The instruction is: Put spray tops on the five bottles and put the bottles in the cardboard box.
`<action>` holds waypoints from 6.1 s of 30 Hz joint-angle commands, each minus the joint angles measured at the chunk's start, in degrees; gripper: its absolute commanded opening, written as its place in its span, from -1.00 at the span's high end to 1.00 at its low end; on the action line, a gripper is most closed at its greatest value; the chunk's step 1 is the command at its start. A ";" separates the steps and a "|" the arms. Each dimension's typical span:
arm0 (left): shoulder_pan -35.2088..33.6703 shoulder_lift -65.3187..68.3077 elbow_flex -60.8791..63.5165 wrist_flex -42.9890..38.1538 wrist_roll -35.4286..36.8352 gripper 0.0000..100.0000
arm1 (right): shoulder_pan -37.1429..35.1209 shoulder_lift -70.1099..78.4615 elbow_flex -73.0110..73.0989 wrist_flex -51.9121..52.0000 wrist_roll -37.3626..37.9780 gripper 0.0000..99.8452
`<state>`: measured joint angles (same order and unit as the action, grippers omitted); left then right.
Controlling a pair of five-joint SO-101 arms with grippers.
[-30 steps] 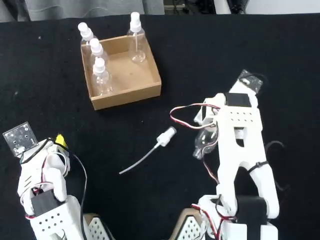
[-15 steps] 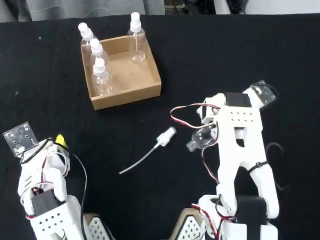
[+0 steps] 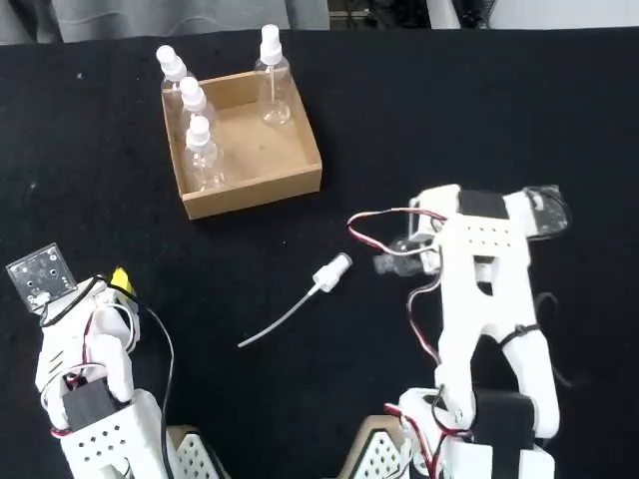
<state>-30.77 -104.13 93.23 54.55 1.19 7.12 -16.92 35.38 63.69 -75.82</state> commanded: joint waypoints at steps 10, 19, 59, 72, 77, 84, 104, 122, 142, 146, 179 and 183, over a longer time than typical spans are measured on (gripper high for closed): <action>-0.84 -0.44 -0.22 0.26 0.00 0.61 | 4.22 0.04 7.87 -13.63 -0.62 0.71; -0.84 -0.44 -0.22 0.26 0.00 0.61 | 4.22 0.04 8.84 -13.36 -0.97 0.70; -0.84 -0.44 -0.22 0.26 -0.09 0.61 | 0.09 0.04 -24.31 24.44 10.81 0.40; -0.84 -0.35 -0.22 0.26 -0.09 0.61 | 0.26 0.04 -19.82 22.77 44.66 0.40; -0.84 -0.35 -0.22 0.26 -0.09 0.61 | 0.26 0.04 -16.84 17.41 54.51 0.40; -0.84 -0.35 -0.22 0.26 -0.09 0.61 | 0.26 0.04 -16.92 19.34 65.49 0.40; -0.84 -0.35 -0.22 0.26 -0.09 0.61 | 0.26 0.13 -16.57 23.47 123.08 0.40; -0.84 -0.35 -0.22 0.26 -0.09 0.61 | 0.00 0.22 -11.38 22.95 141.80 0.40; -0.75 -0.35 -0.22 0.26 -0.09 0.61 | 0.26 14.99 -11.56 13.36 151.56 0.40; -0.75 -0.35 -0.22 0.26 -0.09 0.61 | 0.26 18.15 -11.56 11.25 151.82 0.40; -0.75 -0.35 -0.22 0.26 -0.09 0.61 | -0.18 22.20 -11.65 8.70 126.68 0.49; -0.75 -0.35 -0.22 0.26 -0.09 0.61 | -0.62 22.29 -11.65 10.64 126.15 0.23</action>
<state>-30.77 -104.13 93.23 54.55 1.19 8.09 5.41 24.48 72.75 51.12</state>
